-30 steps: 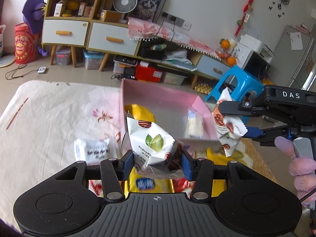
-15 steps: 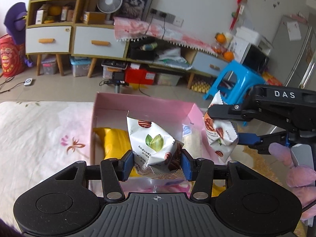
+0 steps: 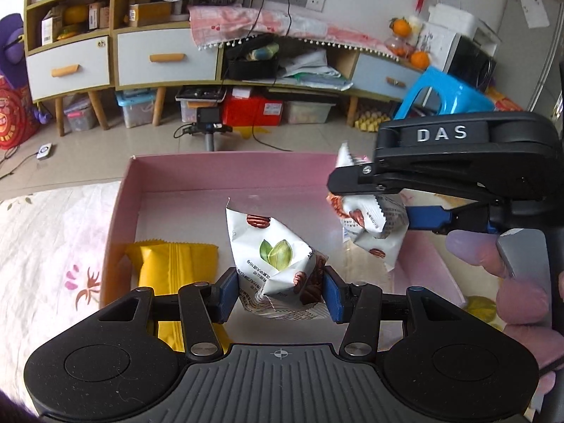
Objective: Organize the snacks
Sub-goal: 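Carry the white bag and grey wrapper with both tools into the pink box, then open both tools to drop the snacks into the box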
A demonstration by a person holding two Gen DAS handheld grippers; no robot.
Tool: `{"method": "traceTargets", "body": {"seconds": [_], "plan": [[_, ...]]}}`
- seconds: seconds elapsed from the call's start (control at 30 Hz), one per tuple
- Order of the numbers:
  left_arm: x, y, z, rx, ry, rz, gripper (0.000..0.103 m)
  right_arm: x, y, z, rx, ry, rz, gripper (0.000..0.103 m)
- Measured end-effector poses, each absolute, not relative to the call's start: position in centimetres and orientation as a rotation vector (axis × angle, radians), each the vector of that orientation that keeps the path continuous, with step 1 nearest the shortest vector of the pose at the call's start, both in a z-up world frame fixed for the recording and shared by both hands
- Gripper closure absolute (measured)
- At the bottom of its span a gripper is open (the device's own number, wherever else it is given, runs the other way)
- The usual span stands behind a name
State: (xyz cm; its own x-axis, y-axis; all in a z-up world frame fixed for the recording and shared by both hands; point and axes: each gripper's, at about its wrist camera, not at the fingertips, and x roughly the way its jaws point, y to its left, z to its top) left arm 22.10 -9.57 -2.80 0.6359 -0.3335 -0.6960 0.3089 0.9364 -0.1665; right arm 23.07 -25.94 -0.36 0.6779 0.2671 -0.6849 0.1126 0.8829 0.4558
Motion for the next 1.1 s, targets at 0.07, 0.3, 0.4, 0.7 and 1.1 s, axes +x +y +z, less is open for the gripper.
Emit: {"method": "traceTargets", "body": {"seconds": [0.07,0.3,0.4,0.7,1.1], "plan": [[22.4,-9.8,-3.0,-0.019,0.799,-0.363,0.055,23.4,-25.7,-0.4,0.469,0.829,0.092,0.048],[22.7,-10.5,-3.3,0.055,0.776,-0.347,0.052,23.8,-25.3,-0.1,0.433,0.827,0.086,0.044],[22.6,-10.4,-2.9,0.064,0.77,-0.347,0.037,23.6,-25.3,0.2,0.423,0.815,0.08,0.031],[21.2,-9.6,-1.0,0.025,0.74,-0.364,0.008,22.3,-26.4,1.7,0.449,0.801,0.055,0.019],[17.8,-8.4,1.3,-0.02,0.728,-0.399,0.007,18.7,-27.2,3.5,0.436,0.786,0.039,0.015]]}}
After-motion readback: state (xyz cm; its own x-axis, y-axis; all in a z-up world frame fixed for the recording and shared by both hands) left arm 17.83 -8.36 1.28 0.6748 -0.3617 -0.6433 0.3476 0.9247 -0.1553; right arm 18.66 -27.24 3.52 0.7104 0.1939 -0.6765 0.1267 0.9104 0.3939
